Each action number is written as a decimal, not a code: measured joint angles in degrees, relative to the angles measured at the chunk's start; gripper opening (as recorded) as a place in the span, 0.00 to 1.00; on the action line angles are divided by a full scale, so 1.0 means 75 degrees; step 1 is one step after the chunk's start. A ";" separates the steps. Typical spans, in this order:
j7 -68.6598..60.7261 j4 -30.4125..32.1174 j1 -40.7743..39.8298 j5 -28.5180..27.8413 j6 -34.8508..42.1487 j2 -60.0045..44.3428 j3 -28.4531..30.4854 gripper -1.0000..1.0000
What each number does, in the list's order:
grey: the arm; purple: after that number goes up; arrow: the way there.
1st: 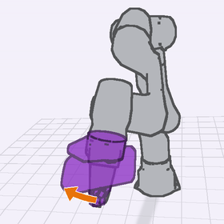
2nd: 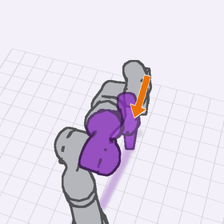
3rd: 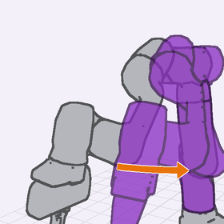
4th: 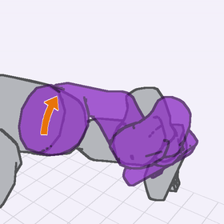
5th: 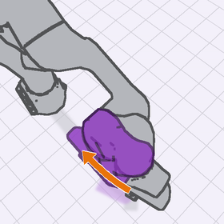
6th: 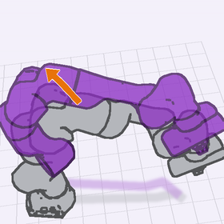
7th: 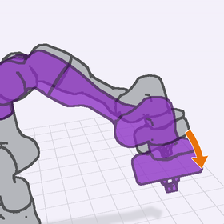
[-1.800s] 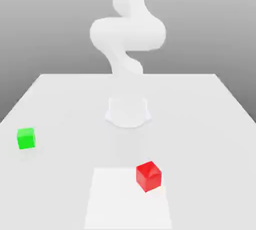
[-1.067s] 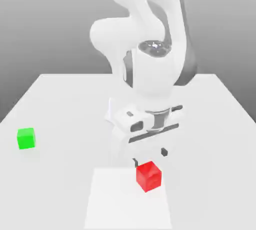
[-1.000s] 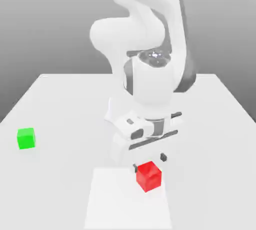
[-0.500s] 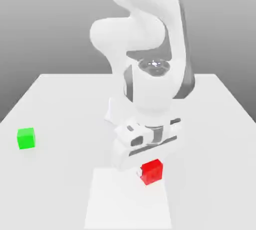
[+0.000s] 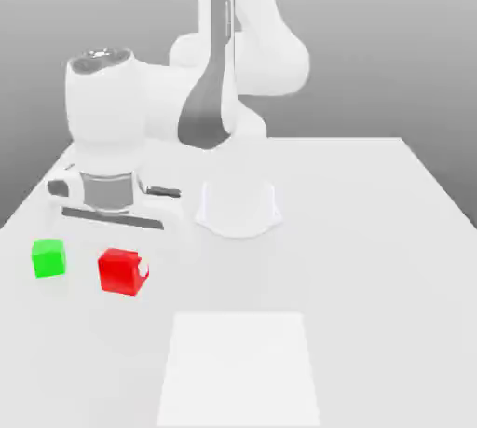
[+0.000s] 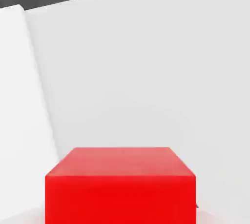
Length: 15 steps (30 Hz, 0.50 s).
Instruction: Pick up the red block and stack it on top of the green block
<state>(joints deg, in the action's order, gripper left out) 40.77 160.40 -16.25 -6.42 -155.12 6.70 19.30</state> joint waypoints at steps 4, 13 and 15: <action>0.0591 -0.0074 -0.0996 -0.0194 0.0182 0.0108 0.0774 0.00; 0.0860 -0.0244 -0.2057 0.0259 0.0234 -0.0161 0.1877 0.00; 0.0624 -0.0277 -0.1968 0.0594 0.0122 -0.0350 0.1893 0.00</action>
<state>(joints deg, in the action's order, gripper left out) 45.45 158.32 -31.01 -1.96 -154.20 4.08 33.50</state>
